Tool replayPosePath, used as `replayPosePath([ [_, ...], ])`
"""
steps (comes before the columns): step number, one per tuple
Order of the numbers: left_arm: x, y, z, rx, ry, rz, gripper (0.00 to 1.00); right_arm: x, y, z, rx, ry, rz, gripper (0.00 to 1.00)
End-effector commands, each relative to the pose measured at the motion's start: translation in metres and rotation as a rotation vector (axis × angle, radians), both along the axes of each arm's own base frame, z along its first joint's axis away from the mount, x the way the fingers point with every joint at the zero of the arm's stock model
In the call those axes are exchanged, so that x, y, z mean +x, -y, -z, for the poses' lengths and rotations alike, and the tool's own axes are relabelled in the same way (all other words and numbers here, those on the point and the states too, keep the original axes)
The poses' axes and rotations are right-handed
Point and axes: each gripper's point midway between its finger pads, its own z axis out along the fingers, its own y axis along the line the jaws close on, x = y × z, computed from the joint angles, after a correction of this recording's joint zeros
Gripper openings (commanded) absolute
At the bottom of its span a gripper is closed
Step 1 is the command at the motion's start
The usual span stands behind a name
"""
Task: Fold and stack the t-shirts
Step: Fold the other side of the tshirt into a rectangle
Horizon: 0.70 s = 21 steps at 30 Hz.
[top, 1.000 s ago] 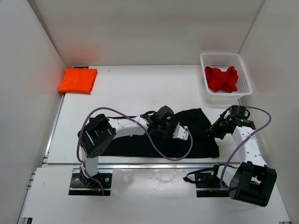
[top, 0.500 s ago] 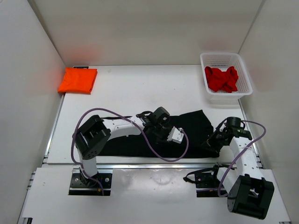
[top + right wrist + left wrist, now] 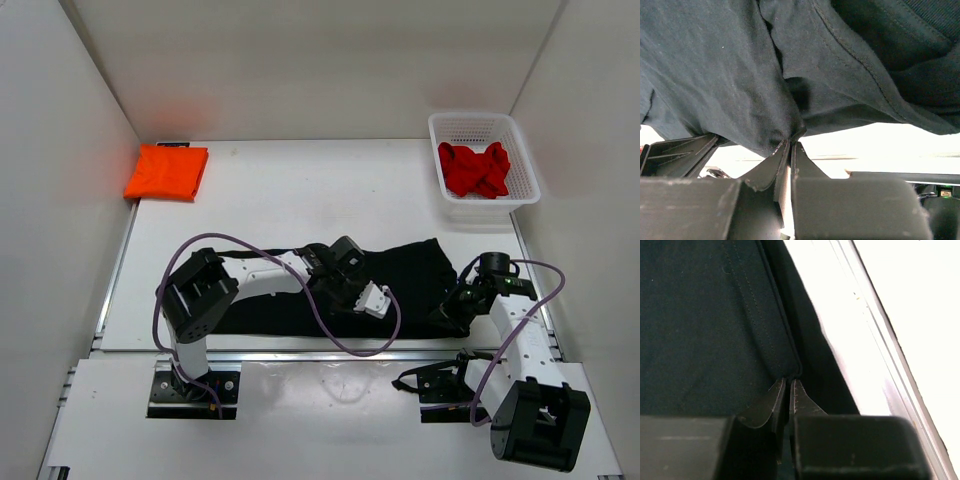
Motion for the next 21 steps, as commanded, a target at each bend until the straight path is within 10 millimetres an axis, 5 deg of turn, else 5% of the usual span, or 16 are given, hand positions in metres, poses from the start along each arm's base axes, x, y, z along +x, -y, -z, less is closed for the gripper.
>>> replayPosePath([
  [1,-0.012,-0.004,-0.008,-0.016,-0.011,0.036,0.14,-0.006,0.001,0.006,-0.018,-0.023,0.01,0.0],
  [6,-0.009,-0.004,-0.009,-0.019,0.007,0.045,0.15,-0.007,0.002,0.003,-0.025,-0.031,0.02,0.0],
  [9,-0.012,-0.003,-0.009,-0.017,0.013,0.057,0.18,-0.007,0.002,0.004,-0.024,-0.027,0.008,0.15],
  [13,-0.008,-0.006,-0.008,-0.006,0.015,0.042,0.46,-0.004,0.003,0.001,-0.023,-0.018,0.01,0.38],
  [17,0.0,-0.008,-0.019,-0.013,0.012,-0.002,0.72,0.019,0.011,-0.02,-0.049,0.09,0.021,0.4],
  [21,0.026,0.0,-0.059,-0.087,-0.003,-0.154,0.82,0.062,0.019,-0.045,-0.103,0.215,-0.003,0.4],
])
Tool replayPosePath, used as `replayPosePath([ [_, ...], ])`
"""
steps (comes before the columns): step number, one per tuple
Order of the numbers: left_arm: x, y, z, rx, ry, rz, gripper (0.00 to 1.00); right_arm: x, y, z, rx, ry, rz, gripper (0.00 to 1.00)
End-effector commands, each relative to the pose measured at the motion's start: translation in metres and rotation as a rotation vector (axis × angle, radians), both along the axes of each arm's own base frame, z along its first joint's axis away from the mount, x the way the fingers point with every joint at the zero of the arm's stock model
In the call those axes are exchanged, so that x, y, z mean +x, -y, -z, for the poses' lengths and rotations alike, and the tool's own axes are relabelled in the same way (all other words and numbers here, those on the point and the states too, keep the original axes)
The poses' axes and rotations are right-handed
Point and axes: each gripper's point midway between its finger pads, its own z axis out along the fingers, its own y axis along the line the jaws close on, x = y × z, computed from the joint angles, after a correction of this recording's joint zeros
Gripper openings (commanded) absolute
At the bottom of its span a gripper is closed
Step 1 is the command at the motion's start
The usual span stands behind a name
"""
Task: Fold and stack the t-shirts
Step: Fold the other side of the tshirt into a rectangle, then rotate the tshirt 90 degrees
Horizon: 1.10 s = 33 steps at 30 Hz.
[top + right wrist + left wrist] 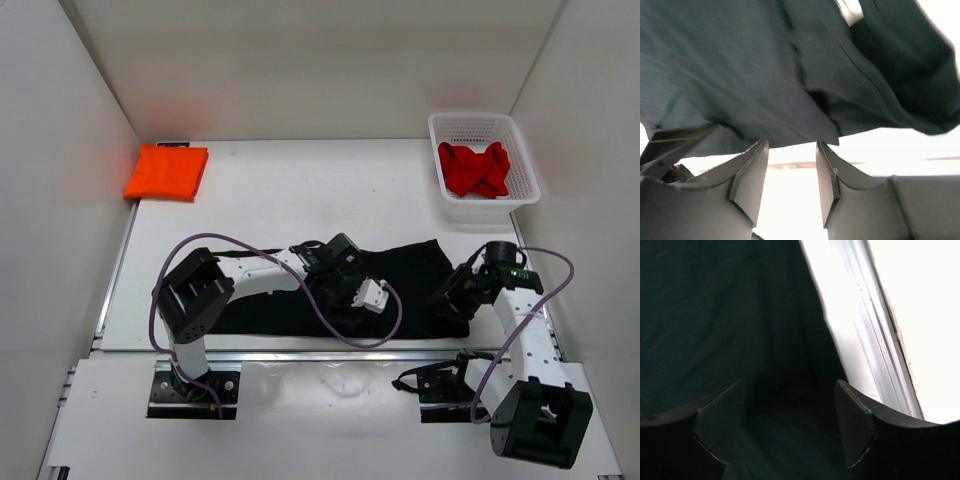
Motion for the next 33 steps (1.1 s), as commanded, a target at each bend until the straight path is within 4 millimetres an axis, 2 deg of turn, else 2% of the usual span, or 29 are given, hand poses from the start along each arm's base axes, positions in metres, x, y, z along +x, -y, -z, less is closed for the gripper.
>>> replayPosePath([
  [1,0.037,0.011,-0.073,-0.151,-0.001,-0.19,0.83,0.052,0.013,-0.03,-0.086,0.169,-0.031,0.4],
  [2,0.047,0.012,-0.091,-0.187,-0.004,-0.233,0.84,0.062,0.01,-0.031,-0.099,0.177,-0.062,0.4],
  [4,0.094,-0.001,-0.131,-0.27,-0.053,-0.47,0.87,0.079,0.017,-0.028,-0.16,0.175,-0.082,0.4],
  [5,0.123,-0.019,-0.14,-0.276,-0.073,-0.617,0.87,0.091,0.017,-0.026,-0.167,0.175,-0.088,0.4],
  [6,0.137,-0.03,-0.152,-0.29,-0.058,-0.676,0.88,0.106,0.023,-0.029,-0.198,0.204,-0.077,0.41],
  [7,0.164,-0.059,-0.155,-0.273,-0.045,-0.807,0.87,0.112,0.029,-0.027,-0.232,0.202,-0.063,0.44],
  [8,0.191,-0.093,-0.151,-0.24,0.003,-0.926,0.87,0.123,0.038,-0.027,-0.286,0.209,-0.047,0.44],
  [9,0.21,-0.131,-0.147,-0.186,0.055,-1.03,0.87,0.134,0.038,-0.027,-0.303,0.21,-0.05,0.45],
  [10,0.212,-0.155,-0.135,-0.118,0.099,-1.056,0.87,0.139,0.042,-0.022,-0.339,0.196,-0.062,0.45],
  [11,0.223,-0.199,-0.12,-0.015,0.187,-1.145,0.87,0.146,0.045,-0.024,-0.364,0.201,-0.067,0.44],
  [12,0.225,-0.221,-0.11,0.049,0.23,-1.187,0.86,0.154,0.043,-0.021,-0.371,0.18,-0.085,0.44],
  [13,0.231,-0.262,-0.098,0.146,0.319,-1.26,0.86,0.158,0.042,-0.014,-0.394,0.156,-0.109,0.43],
  [14,0.235,-0.296,-0.094,0.219,0.375,-1.315,0.86,0.164,0.047,-0.018,-0.441,0.152,-0.117,0.44],
  [15,0.233,-0.329,-0.089,0.267,0.411,-1.386,0.86,0.168,0.04,-0.012,-0.455,0.132,-0.152,0.44],
  [18,0.228,-0.379,-0.07,0.354,0.439,-1.484,0.87,0.176,0.037,-0.003,-0.563,0.088,-0.241,0.45],
  [19,0.224,-0.388,-0.061,0.377,0.434,-1.505,0.88,0.175,0.036,0.008,-0.571,0.05,-0.262,0.46],
  [21,0.222,-0.402,-0.05,0.409,0.434,-1.534,0.88,0.175,0.036,0.016,-0.573,0.011,-0.294,0.46],
  [22,0.22,-0.403,-0.044,0.422,0.434,-1.525,0.87,0.173,0.034,0.024,-0.57,-0.017,-0.312,0.47],
  [24,0.216,-0.412,-0.035,0.476,0.478,-1.506,0.87,0.175,0.038,0.03,-0.596,-0.046,-0.339,0.47],
  [25,0.214,-0.413,-0.029,0.484,0.492,-1.501,0.86,0.171,0.036,0.041,-0.592,-0.088,-0.363,0.46],
  [27,0.207,-0.428,-0.018,0.555,0.514,-1.488,0.83,0.174,0.031,0.048,-0.602,-0.111,-0.412,0.43],
  [29,0.197,-0.44,-0.002,0.618,0.478,-1.481,0.76,0.17,0.029,0.065,-0.61,-0.18,-0.459,0.38],
  [30,0.196,-0.446,-0.001,0.635,0.472,-1.487,0.73,0.178,0.027,0.061,-0.609,-0.164,-0.47,0.34],
  [31,0.189,-0.449,0.008,0.661,0.451,-1.475,0.67,0.179,0.021,0.067,-0.605,-0.182,-0.494,0.25],
  [32,0.189,-0.451,0.007,0.667,0.453,-1.477,0.63,0.182,0.018,0.071,-0.604,-0.19,-0.508,0.17],
  [33,0.183,-0.454,0.012,0.686,0.44,-1.469,0.63,0.184,0.013,0.07,-0.608,-0.186,-0.526,0.12],
])
